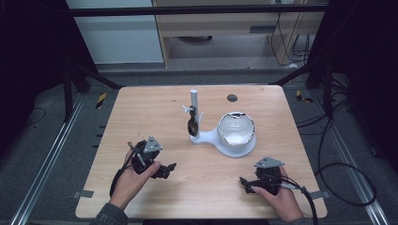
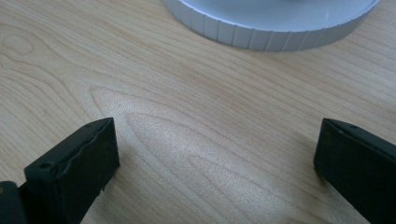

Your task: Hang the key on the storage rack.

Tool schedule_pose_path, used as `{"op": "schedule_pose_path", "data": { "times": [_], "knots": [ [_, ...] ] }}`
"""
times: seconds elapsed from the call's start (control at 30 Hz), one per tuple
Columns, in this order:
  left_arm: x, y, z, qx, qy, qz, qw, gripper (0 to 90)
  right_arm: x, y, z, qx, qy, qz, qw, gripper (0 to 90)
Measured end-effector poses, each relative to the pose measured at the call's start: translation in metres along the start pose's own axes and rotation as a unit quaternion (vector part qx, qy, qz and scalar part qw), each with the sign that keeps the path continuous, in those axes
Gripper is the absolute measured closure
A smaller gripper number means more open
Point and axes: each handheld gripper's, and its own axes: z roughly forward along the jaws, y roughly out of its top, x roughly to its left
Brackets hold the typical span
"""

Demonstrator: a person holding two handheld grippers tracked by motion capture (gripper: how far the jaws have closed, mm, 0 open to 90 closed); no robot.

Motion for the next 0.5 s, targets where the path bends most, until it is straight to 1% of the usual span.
{"op": "schedule_pose_path", "data": {
  "times": [0.17, 0.27, 0.33, 0.4, 0.47, 0.5],
  "knots": [
    [0.005, -0.008, -0.001, 0.004, 0.004, -0.006, 1.0, 4.9, 0.0, 0.0, 0.0, -0.001, 0.0, 0.0, 1.0, 0.4],
    [0.007, -0.016, 0.0, 0.007, 0.016, -0.013, 0.9998, 5.2, 0.0, 0.0, 0.0, -0.001, 0.0, 0.0, 1.0, 0.4],
    [0.008, -0.02, 0.001, 0.008, 0.016, -0.018, 0.9997, 5.3, 0.0, 0.0, 0.0, 0.0, 0.0, 0.0, 1.0, 0.5],
    [0.009, -0.025, 0.004, 0.015, 0.019, -0.017, 0.9996, 5.2, 0.0, 0.0, 0.0, -0.001, 0.0, 0.0, 1.0, 0.4],
    [0.01, -0.031, 0.006, 0.021, 0.022, -0.021, 0.9993, 5.2, 0.0, 0.0, 0.0, -0.001, 0.0, 0.0, 1.0, 0.5],
    [0.011, -0.033, 0.007, 0.023, 0.02, -0.023, 0.9993, 5.3, 0.0, 0.0, 0.0, -0.001, 0.0, 0.0, 1.0, 0.4]
  ]
}}
